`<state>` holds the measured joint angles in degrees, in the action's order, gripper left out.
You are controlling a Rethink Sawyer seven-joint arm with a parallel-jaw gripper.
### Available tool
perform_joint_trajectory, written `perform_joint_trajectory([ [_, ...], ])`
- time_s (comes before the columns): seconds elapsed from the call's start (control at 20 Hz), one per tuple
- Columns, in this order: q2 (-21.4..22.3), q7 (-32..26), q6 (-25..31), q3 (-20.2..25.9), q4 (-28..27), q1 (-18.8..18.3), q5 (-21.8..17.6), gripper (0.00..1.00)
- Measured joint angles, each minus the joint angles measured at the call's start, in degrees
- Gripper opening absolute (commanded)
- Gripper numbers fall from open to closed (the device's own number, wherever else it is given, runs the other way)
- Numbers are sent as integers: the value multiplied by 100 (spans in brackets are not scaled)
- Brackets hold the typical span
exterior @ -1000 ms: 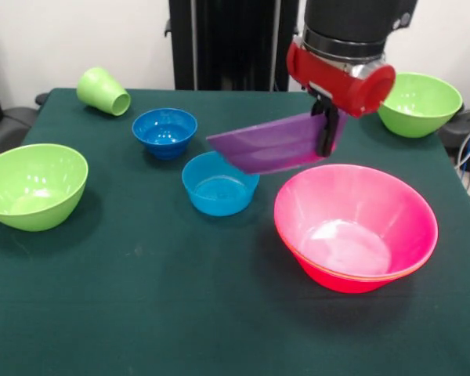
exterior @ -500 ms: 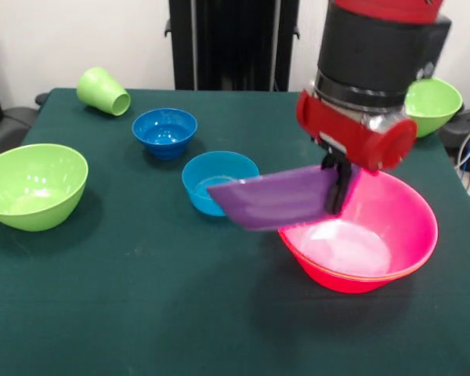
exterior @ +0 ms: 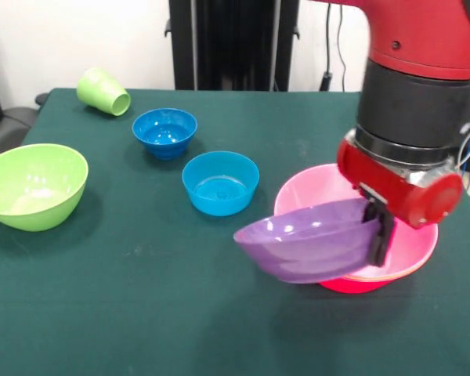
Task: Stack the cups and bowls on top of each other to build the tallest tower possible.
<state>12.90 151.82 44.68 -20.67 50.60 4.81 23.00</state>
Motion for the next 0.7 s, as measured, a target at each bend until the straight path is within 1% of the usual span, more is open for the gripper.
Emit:
perform_joint_trajectory([
  [0.2,-101,430,269,-123,-184,161,220,0],
  [0.45,-107,861,364,-165,-195,411,370,0],
  [0.7,-56,926,364,-165,-123,531,471,0],
])
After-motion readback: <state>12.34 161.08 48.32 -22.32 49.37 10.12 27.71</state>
